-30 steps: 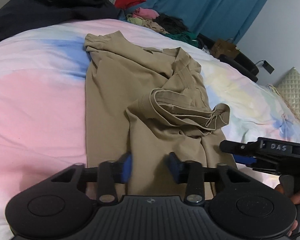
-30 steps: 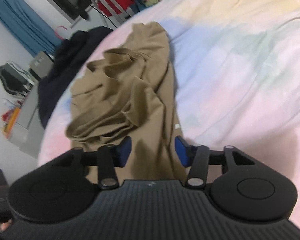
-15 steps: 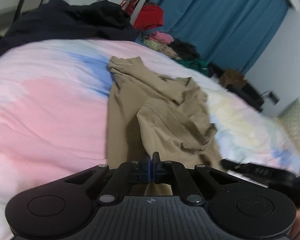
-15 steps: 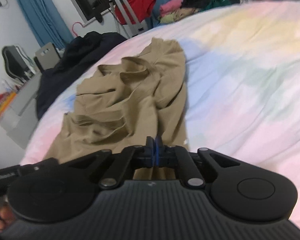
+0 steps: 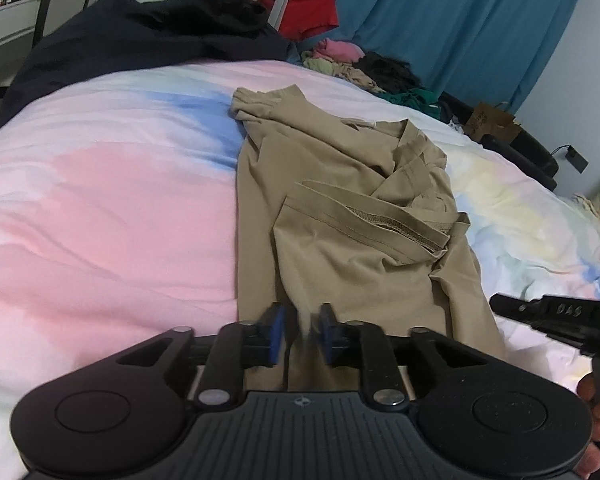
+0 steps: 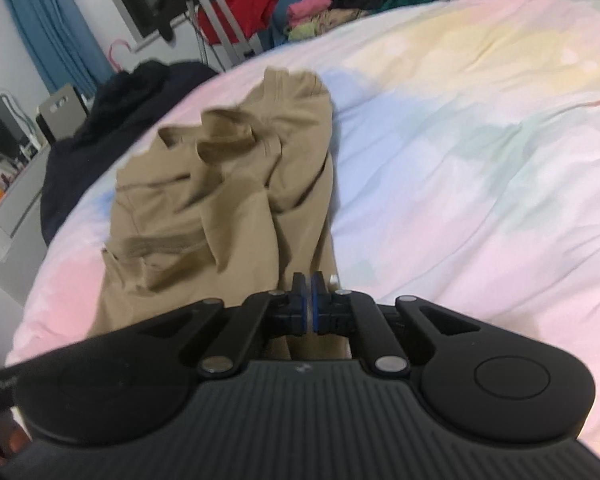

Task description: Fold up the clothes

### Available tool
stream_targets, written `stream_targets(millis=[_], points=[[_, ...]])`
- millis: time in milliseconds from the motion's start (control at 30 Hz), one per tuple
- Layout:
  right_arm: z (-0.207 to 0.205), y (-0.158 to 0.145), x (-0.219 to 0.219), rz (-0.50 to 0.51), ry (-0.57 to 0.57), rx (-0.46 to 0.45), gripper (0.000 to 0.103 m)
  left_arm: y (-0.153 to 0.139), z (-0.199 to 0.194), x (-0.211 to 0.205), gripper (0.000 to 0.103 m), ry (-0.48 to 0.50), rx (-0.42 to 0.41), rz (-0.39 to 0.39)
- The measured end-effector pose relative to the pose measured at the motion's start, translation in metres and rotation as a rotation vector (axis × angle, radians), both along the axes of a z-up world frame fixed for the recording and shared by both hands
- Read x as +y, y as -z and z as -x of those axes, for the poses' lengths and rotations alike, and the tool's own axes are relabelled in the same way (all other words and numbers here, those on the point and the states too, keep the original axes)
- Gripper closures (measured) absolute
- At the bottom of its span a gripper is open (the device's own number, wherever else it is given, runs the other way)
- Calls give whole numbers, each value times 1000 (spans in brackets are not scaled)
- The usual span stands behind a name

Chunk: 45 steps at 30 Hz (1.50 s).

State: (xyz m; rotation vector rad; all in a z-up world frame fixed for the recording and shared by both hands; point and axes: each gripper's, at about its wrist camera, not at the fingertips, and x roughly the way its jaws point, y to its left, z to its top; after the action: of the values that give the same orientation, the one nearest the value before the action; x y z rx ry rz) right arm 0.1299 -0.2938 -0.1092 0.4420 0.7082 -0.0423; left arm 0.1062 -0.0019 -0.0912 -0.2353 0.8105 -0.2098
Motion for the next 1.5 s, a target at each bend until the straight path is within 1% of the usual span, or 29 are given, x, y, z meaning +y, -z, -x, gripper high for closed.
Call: stream_targets(millis=[33, 133, 200, 233, 300, 333, 367, 400, 433, 467, 533, 633, 700, 800, 900, 1000, 1033, 1100, 1200, 1267, 1300, 1367, 1400, 1433, 1467, 1500], points=[[4, -5, -1, 0, 7, -16, 96, -4, 4, 0, 55, -1, -2, -3], [18, -19, -4, -4, 24, -64, 95, -16, 24, 0, 45, 12, -14, 17], [24, -26, -6, -14, 24, -84, 94, -25, 39, -1, 43, 31, -34, 34], [26, -29, -7, -18, 23, -92, 93, -29, 46, -2, 40, 40, -45, 34], [30, -34, -8, -23, 19, -107, 82, -38, 59, -5, 35, 56, -64, 23], [31, -36, -7, -24, 15, -113, 52, -42, 65, -6, 32, 65, -69, 25], [33, -38, -6, -21, 11, -124, 15, -45, 70, -7, 30, 74, -69, 32], [35, -40, -4, -18, 8, -149, 8, -47, 75, -7, 25, 82, -65, 38], [37, -42, -3, -14, 8, -170, 10, -49, 80, -9, 21, 90, -58, 40], [37, -44, -2, -11, 5, -178, 10, -50, 84, -10, 20, 97, -51, 40], [37, -46, -3, -25, -2, -188, 10, -49, 91, -13, 15, 102, -9, 50], [39, -48, -6, -42, 8, -201, 10, -42, 93, -12, 13, 91, 117, 123], [41, -49, -9, -56, 24, -202, 10, -32, 88, -8, 13, 54, 232, 202], [41, -48, -16, -87, 45, -195, 10, -11, 76, 2, 13, -39, 386, 347], [42, -47, -23, -120, 65, -187, 10, 15, 64, 5, 11, -96, 509, 476], [39, -42, -24, -143, 60, -166, 10, 39, 59, 6, 11, -191, 586, 564], [38, -41, -24, -154, 54, -159, 10, 44, 57, 6, 11, -213, 591, 590], [37, -39, -23, -163, 45, -152, 10, 50, 53, 6, 12, -238, 572, 641], [37, -38, -22, -165, 37, -150, 10, 45, 52, 10, 17, -227, 475, 672], [37, -37, -24, -178, 40, -148, 10, 40, 53, 12, 17, -214, 402, 687], [38, -37, -25, -184, 41, -147, 10, 40, 54, 14, 17, -215, 385, 692], [38, -35, -28, -207, 49, -145, 10, 47, 59, 18, 19, -240, 398, 678], [38, -35, -30, -223, 54, -143, 10, 54, 61, 20, 25, -253, 412, 675], [39, -34, -32, -238, 59, -140, 10, 59, 62, 24, 27, -265, 418, 694], [40, -33, -33, -254, 61, -136, 10, 64, 64, 29, 27, -276, 417, 732], [43, -33, -35, -285, 59, -132, 10, 66, 66, 31, 27, -280, 411, 752]])
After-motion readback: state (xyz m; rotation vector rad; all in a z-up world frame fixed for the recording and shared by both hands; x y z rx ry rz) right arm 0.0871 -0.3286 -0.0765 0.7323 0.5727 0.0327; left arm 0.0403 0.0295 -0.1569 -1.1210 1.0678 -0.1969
